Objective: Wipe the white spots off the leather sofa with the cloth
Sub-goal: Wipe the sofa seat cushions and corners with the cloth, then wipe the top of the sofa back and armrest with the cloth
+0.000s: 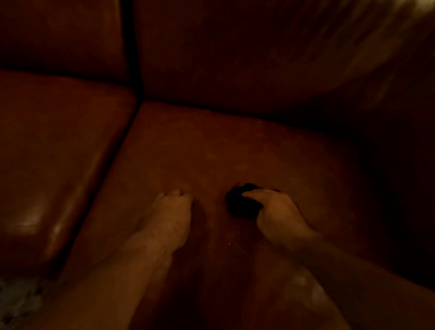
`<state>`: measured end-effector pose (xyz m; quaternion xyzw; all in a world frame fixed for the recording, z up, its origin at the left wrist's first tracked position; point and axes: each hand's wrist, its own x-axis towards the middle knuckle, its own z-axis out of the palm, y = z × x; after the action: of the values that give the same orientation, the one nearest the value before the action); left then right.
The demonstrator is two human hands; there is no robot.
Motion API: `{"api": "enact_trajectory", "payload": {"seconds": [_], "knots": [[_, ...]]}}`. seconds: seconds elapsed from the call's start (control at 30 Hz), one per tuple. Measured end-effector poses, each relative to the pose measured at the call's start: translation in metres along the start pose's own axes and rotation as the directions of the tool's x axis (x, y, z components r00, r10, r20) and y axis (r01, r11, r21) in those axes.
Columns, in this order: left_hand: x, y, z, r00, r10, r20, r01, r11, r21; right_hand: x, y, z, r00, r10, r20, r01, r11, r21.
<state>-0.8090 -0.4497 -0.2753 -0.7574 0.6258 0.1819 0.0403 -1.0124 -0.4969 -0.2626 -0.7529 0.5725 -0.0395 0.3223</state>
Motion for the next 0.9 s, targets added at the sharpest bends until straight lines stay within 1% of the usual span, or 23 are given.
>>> {"api": "enact_trajectory", "payload": {"seconds": [0.07, 0.17, 0.2, 0.23, 0.27, 0.3, 0.33, 0.4, 0.5, 0.53, 0.6, 0.67, 0.73, 0.8, 0.9], "knots": [[0.002, -0.003, 0.004, 1.0, -0.01, 0.009, 0.01, 1.0, 0.008, -0.006, 0.002, 0.016, 0.996, 0.053, 0.068, -0.047, 0.996, -0.077], [-0.002, -0.005, 0.01, 0.999, 0.031, 0.036, -0.033, 0.998, 0.051, -0.015, -0.006, 0.033, 0.99, 0.078, 0.12, -0.058, 0.985, -0.164], [-0.004, -0.004, 0.01, 0.998, 0.03, 0.05, -0.033, 0.998, 0.045, -0.019, -0.012, 0.037, 0.979, 0.096, 0.179, -0.063, 0.981, -0.184], [-0.004, -0.004, 0.007, 0.998, 0.031, 0.057, -0.033, 0.999, 0.03, -0.022, -0.019, 0.036, 0.953, 0.122, 0.277, -0.065, 0.976, -0.206], [-0.005, -0.003, 0.004, 0.997, 0.027, 0.071, -0.027, 1.0, 0.004, -0.028, -0.025, 0.038, 0.907, 0.153, 0.392, -0.061, 0.97, -0.237], [-0.004, -0.002, 0.001, 0.996, 0.023, 0.09, -0.021, 0.999, -0.029, -0.033, -0.028, 0.043, 0.877, 0.157, 0.455, -0.045, 0.968, -0.248], [-0.004, -0.002, -0.004, 0.994, 0.016, 0.109, -0.009, 0.998, -0.063, -0.038, -0.03, 0.043, 0.882, 0.124, 0.454, -0.02, 0.974, -0.226], [0.0, -0.002, -0.012, 0.991, 0.014, 0.135, -0.002, 0.996, -0.089, -0.041, -0.033, 0.035, 0.921, 0.084, 0.382, -0.026, 0.988, -0.155], [0.011, 0.002, -0.028, 0.989, 0.038, 0.146, -0.026, 0.996, -0.083, -0.033, -0.039, 0.005, 0.944, 0.082, 0.319, -0.104, 0.993, 0.054], [0.016, 0.005, -0.035, 0.987, 0.043, 0.154, -0.027, 0.995, -0.101, -0.029, -0.042, -0.007, 0.962, 0.061, 0.266, -0.082, 0.994, 0.07], [0.028, 0.011, -0.06, 0.986, 0.057, 0.159, -0.037, 0.991, -0.128, -0.013, -0.051, -0.038, 0.988, 0.03, 0.152, -0.037, 0.998, 0.046], [0.042, 0.015, -0.096, 0.992, 0.074, 0.099, -0.061, 0.989, -0.133, 0.001, -0.062, -0.075, 0.999, 0.015, 0.045, -0.016, 1.0, 0.025], [0.053, 0.02, -0.141, 0.995, 0.101, -0.011, -0.102, 0.983, -0.154, 0.014, -0.073, -0.12, 0.994, 0.042, -0.102, -0.028, 0.991, 0.127], [0.058, 0.027, -0.182, 0.984, 0.131, -0.121, -0.151, 0.972, -0.177, 0.024, -0.083, -0.163, 0.973, 0.062, -0.222, -0.016, 0.979, 0.204], [0.074, 0.049, -0.241, 0.956, 0.177, -0.232, -0.223, 0.957, -0.187, 0.041, -0.091, -0.232, 0.937, 0.087, -0.338, -0.018, 0.979, 0.202]]}}
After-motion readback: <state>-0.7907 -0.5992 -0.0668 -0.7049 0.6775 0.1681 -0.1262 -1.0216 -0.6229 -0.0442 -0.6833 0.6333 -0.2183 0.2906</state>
